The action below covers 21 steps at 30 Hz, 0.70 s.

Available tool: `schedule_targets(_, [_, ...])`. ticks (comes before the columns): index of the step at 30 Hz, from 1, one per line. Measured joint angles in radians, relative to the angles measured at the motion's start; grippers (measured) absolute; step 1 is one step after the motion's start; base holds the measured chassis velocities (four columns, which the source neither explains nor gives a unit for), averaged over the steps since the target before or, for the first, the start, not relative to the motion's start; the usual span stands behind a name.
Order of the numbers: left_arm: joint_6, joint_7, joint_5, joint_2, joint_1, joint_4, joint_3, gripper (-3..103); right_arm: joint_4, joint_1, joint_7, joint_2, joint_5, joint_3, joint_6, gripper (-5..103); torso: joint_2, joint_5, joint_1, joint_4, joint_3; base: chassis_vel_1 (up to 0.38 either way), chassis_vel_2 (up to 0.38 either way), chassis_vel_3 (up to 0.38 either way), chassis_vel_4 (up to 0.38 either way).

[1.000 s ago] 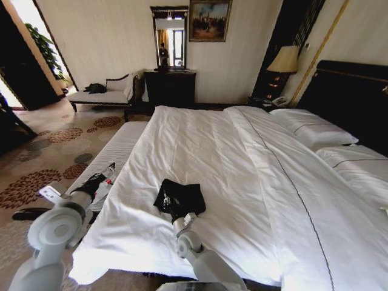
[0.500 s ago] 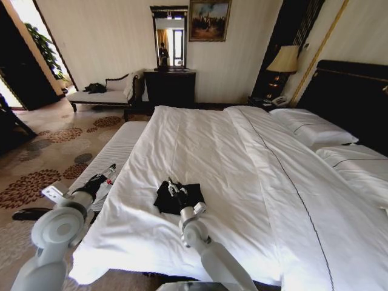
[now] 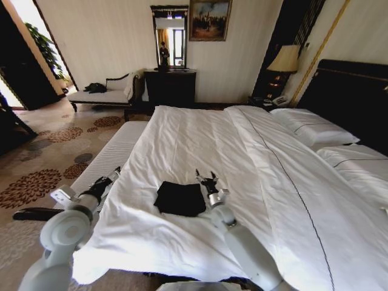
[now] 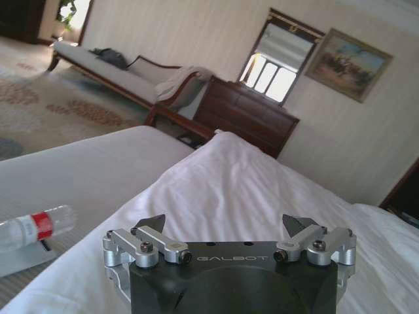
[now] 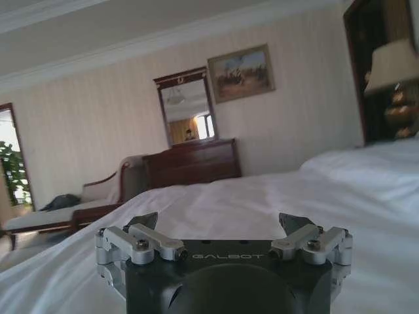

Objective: Fold the clothes on the bed.

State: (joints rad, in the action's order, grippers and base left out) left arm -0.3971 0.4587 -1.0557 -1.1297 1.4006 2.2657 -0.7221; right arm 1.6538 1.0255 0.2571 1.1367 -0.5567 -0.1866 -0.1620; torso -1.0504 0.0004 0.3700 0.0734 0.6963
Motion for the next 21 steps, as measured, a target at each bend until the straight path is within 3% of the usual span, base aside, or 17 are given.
schedule_targets(3, [0.053, -0.05, 0.076, -0.013, 0.018, -0.007, 0.042, 100, 0.061, 0.055, 0.0, -0.054, 0.019, -0.088, 0.0, 100, 0.0, 0.0, 0.0, 0.0002, 0.0, 0.0, 0.0, 0.0, 0.0])
schedule_targets(5, [0.116, -0.103, 0.154, -0.021, 0.046, -0.041, 0.088, 100, 0.123, 0.147, -0.015, -0.087, 0.065, -0.206, -0.022, 100, 0.0, 0.0001, 0.0, 0.0, 0.0, 0.0, 0.0, 0.0, 0.0])
schedule_targets(6, [0.116, -0.103, 0.154, -0.021, 0.046, -0.041, 0.088, 100, 0.123, 0.147, -0.015, -0.087, 0.065, -0.206, -0.022, 100, 0.0, 0.0001, 0.0, 0.0, 0.0, 0.0, 0.0, 0.0, 0.0])
schedule_targets(10, [0.185, -0.143, 0.284, -0.054, 0.111, -0.079, 0.148, 100, 0.247, 0.359, -0.025, -0.051, 0.183, -0.397, -0.037, 100, 0.0, -0.0002, 0.0, -0.0001, 0.0, 0.0, 0.0, 0.0, 0.0])
schedule_targets(12, [0.186, -0.14, 0.294, -0.064, 0.125, -0.07, 0.161, 100, 0.274, 0.397, -0.012, -0.036, 0.209, -0.42, -0.035, 100, 0.0, -0.0001, 0.0, 0.0, 0.0, 0.0, 0.0, 0.0, 0.0])
schedule_targets(14, [0.235, -0.123, 0.348, -0.097, 0.156, -0.051, 0.193, 100, 0.364, 0.508, 0.023, 0.015, 0.292, -0.459, -0.066, 100, 0.0, 0.0002, 0.0, 0.0, 0.0, 0.0, 0.0, 0.0, 0.0])
schedule_targets(17, [0.262, -0.124, 0.395, -0.104, 0.179, -0.035, 0.209, 100, 0.424, 0.571, 0.028, 0.035, 0.336, -0.474, -0.073, 100, 0.0, -0.0003, 0.0, -0.0001, 0.0, 0.0, 0.0, 0.0, 0.0])
schedule_targets(21, [0.274, -0.149, 0.461, -0.069, 0.236, 0.039, 0.24, 100, 0.551, 0.685, 0.033, 0.049, 0.369, -0.486, -0.049, 100, 0.0, -0.0006, 0.0, -0.0002, 0.0, 0.0, 0.0, 0.0, 0.0])
